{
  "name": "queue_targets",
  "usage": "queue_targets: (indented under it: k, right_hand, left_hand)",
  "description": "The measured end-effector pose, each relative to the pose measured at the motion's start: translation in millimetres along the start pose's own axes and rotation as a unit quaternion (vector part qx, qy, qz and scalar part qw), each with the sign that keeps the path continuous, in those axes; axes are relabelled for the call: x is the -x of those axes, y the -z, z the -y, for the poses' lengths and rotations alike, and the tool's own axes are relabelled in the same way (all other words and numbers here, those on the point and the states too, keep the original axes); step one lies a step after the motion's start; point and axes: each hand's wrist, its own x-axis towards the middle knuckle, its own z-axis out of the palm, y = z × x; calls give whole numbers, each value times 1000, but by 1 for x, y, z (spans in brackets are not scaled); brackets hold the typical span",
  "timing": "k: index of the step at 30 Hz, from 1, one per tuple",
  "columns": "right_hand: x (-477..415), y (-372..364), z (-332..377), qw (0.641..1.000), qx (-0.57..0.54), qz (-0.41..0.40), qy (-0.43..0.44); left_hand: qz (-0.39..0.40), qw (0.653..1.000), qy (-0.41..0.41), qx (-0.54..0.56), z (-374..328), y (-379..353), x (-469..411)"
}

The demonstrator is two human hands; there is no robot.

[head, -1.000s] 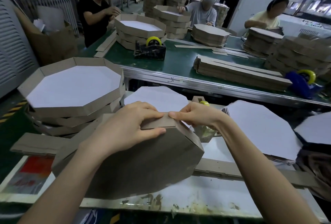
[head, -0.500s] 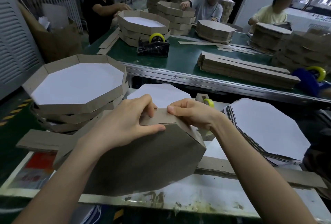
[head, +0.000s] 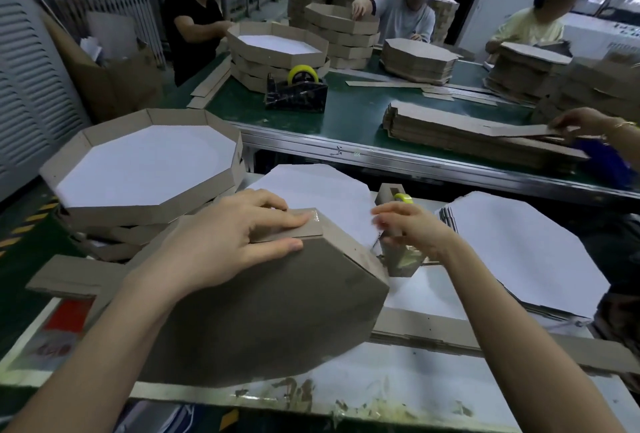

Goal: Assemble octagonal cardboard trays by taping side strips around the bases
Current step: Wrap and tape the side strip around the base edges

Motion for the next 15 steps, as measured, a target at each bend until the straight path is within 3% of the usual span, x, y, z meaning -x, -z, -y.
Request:
queue_targets:
  k: [2,3,6,9,15]
  right_hand:
    - [-17,16,-24,977,40,-197,-64]
    - [-26,23,-36,962,84,-239,-103]
    - [-41,36,-60,941,156,-232,-190]
    - [-50,37,-67,935,150,-211,-240]
    - [-76,46,-89,940,150,-178,-251]
  left_hand:
    - [-18,1000,0,14,-2,-2,-3]
    - [-18,1000,2,12,-4,-3,-5]
    - [-14,1000,0,-6,-9,-6,-12]
    - [-21,1000,-2,-3,-9,-7,-18]
    - [-26,1000,17,-6,-1,-6,-24]
